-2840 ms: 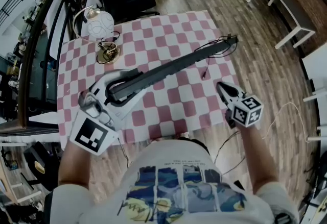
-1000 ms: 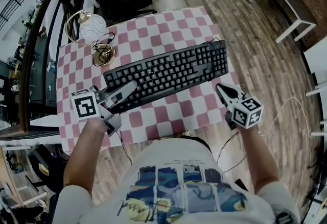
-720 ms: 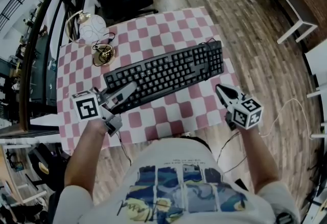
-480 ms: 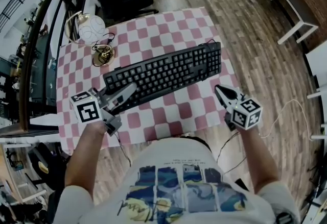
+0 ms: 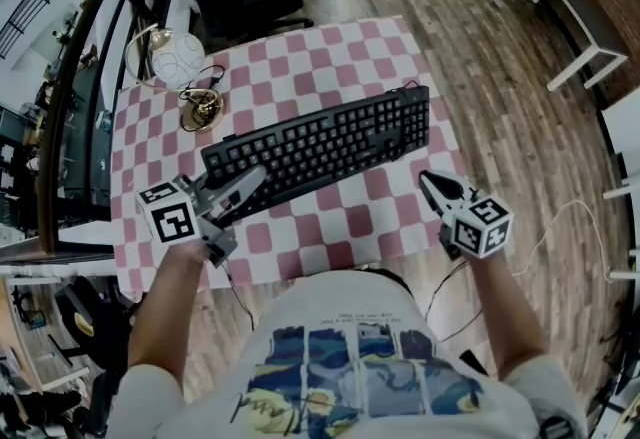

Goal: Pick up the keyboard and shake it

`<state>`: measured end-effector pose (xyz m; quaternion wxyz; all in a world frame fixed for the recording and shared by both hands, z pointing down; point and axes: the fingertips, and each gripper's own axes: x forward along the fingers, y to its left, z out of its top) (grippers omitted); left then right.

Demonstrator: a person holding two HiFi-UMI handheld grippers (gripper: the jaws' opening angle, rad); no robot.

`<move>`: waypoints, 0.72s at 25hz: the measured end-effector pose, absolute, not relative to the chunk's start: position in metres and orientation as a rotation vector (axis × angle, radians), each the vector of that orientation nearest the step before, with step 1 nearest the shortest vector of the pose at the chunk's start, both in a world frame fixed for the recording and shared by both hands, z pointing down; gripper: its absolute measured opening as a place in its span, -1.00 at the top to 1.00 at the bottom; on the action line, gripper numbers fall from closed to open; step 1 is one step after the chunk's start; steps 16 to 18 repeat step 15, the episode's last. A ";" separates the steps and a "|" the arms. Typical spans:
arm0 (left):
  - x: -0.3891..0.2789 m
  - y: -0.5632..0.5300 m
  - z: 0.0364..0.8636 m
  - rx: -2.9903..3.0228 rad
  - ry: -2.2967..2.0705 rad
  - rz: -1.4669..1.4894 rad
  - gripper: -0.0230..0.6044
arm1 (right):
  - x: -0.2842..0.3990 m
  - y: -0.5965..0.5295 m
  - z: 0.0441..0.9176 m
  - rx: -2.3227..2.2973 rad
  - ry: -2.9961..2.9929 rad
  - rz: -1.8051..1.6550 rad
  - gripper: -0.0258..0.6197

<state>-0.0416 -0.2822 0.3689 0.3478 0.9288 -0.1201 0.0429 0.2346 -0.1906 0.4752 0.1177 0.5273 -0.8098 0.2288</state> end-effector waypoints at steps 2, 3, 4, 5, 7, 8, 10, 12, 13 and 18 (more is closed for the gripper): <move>-0.038 -0.284 0.369 2.410 -0.312 0.114 0.62 | 0.238 -0.192 0.476 1.537 -2.369 0.674 0.92; -0.036 -0.284 0.369 2.411 -0.313 0.116 0.62 | 0.241 -0.194 0.478 1.535 -2.370 0.677 0.92; -0.034 -0.285 0.370 2.411 -0.313 0.117 0.62 | 0.243 -0.195 0.479 1.534 -2.370 0.681 0.92; -0.033 -0.286 0.370 2.410 -0.313 0.117 0.62 | 0.244 -0.196 0.480 1.532 -2.370 0.683 0.92; -0.036 -0.285 0.366 2.412 -0.312 0.118 0.62 | 0.242 -0.195 0.478 1.526 -2.366 0.685 0.92; -0.039 -0.284 0.364 2.413 -0.312 0.118 0.62 | 0.239 -0.194 0.476 1.523 -2.363 0.685 0.92; -0.043 -0.281 0.361 2.414 -0.311 0.120 0.62 | 0.236 -0.191 0.473 1.520 -2.358 0.684 0.92; -0.044 -0.279 0.360 2.413 -0.309 0.118 0.62 | 0.235 -0.190 0.473 1.517 -2.357 0.679 0.92; -0.043 -0.279 0.361 2.413 -0.308 0.117 0.62 | 0.236 -0.190 0.473 1.514 -2.358 0.676 0.92; -0.041 -0.279 0.362 2.414 -0.304 0.115 0.62 | 0.239 -0.191 0.474 1.510 -2.359 0.670 0.92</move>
